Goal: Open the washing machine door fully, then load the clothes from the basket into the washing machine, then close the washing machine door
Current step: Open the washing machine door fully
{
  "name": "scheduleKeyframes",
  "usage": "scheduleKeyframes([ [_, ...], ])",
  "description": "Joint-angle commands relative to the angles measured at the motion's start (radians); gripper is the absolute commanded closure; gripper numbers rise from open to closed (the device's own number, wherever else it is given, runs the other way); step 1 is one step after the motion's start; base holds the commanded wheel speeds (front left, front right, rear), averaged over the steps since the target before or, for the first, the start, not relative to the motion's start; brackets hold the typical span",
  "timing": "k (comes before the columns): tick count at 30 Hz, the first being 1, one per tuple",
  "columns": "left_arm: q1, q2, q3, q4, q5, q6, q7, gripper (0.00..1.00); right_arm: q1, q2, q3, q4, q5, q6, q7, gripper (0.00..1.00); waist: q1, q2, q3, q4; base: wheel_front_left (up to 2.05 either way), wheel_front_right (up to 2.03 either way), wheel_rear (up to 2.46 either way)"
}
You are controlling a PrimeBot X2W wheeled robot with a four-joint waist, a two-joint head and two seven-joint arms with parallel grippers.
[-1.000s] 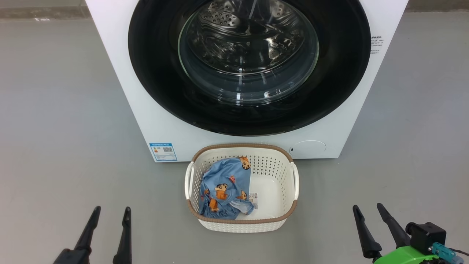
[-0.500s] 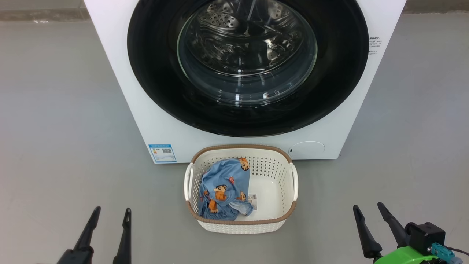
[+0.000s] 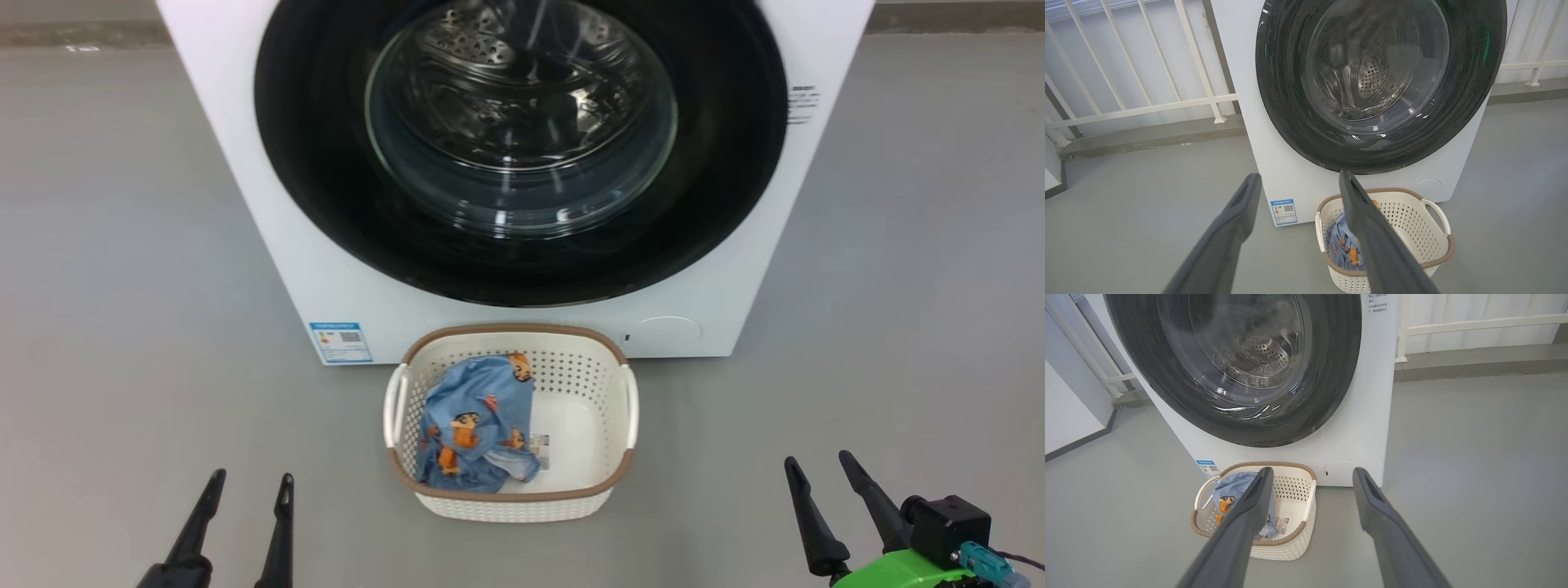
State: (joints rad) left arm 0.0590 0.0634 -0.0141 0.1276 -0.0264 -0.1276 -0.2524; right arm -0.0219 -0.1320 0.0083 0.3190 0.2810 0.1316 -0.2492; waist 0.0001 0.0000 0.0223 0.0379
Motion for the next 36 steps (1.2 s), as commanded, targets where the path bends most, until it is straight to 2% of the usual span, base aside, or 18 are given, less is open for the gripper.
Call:
scheduleKeyframes([
  [1,-0.018,0.013,0.031,-0.022,0.008,-0.002,-0.009,0.0,-0.007,-0.014,0.018,-0.024,-0.007,-0.001,-0.013,0.0,-0.0001,0.0,0.0,-0.001,1.14,1.14,-2.28],
  [20,-0.039,0.013,0.035,-0.016,-0.022,-0.002,-0.009,0.0,-0.019,-0.009,0.022,-0.019,-0.007,-0.001,-0.013,0.0,-0.0001,0.0,0.023,0.0,1.2,1.19,-2.39],
  [32,-0.044,0.007,0.029,-0.019,-0.036,-0.003,-0.009,0.0,-0.031,0.004,0.008,-0.018,-0.002,-0.001,-0.013,0.0,-0.0001,0.0,0.027,0.0,0.45,0.44,-0.89],
  [33,-0.044,0.006,0.026,-0.018,-0.037,-0.003,-0.009,0.0,-0.035,0.008,0.008,-0.021,0.006,-0.001,-0.013,0.12,-0.0001,0.0,0.027,0.001,0.0,0.0,0.0],
  [34,-0.045,0.005,0.024,-0.017,-0.038,-0.003,-0.009,0.0,-0.043,0.013,0.004,-0.027,0.016,-0.001,-0.013,0.58,-0.0001,0.0,0.029,0.001,0.0,0.0,0.0],
  [35,-0.045,0.004,0.021,-0.017,-0.04,-0.003,-0.009,0.0,-0.051,0.019,0.0,-0.032,0.031,-0.001,-0.013,1.0,-0.0001,0.0,0.03,0.002,0.0,0.0,0.0],
  [36,-0.046,0.002,0.019,-0.018,-0.042,-0.003,-0.009,0.0,-0.062,0.024,-0.002,-0.038,0.048,-0.001,-0.013,1.0,-0.0001,0.0,0.032,0.003,0.0,0.0,0.0],
])
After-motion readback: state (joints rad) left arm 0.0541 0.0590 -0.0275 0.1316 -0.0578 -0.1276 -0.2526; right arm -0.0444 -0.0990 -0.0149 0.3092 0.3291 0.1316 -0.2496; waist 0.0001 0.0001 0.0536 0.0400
